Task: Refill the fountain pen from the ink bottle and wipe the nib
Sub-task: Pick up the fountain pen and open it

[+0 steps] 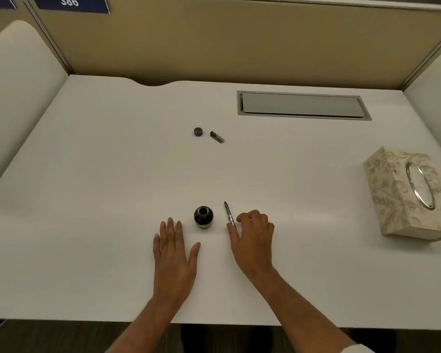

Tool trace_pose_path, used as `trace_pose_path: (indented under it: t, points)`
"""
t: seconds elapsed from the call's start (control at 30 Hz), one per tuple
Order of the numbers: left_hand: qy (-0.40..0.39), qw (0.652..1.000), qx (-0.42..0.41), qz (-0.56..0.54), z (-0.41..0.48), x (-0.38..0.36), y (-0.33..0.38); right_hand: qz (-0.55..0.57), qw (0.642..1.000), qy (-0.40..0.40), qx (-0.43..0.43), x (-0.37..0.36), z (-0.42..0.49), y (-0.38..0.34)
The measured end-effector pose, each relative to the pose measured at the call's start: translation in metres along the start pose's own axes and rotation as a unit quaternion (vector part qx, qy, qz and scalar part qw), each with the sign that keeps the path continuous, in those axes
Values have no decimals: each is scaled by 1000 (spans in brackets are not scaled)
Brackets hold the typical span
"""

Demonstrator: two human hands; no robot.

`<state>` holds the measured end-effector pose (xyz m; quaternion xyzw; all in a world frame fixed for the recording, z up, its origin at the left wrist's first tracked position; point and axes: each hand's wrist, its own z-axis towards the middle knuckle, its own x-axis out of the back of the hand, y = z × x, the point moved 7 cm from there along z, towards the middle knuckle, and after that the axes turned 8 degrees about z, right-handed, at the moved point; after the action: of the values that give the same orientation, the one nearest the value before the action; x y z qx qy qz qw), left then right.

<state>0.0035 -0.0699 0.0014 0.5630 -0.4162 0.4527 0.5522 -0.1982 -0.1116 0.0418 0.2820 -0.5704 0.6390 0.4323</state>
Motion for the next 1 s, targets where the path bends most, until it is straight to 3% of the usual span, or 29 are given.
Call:
trace_pose_path:
  t: [0.63,1.0]
  points:
    - [-4,998,5,56,3,-9,-2,92,994,-16,-59,-5,0,11]
    - [45,998,3,-47,-3,25,0,234,966,-4,-107,29,-25,10]
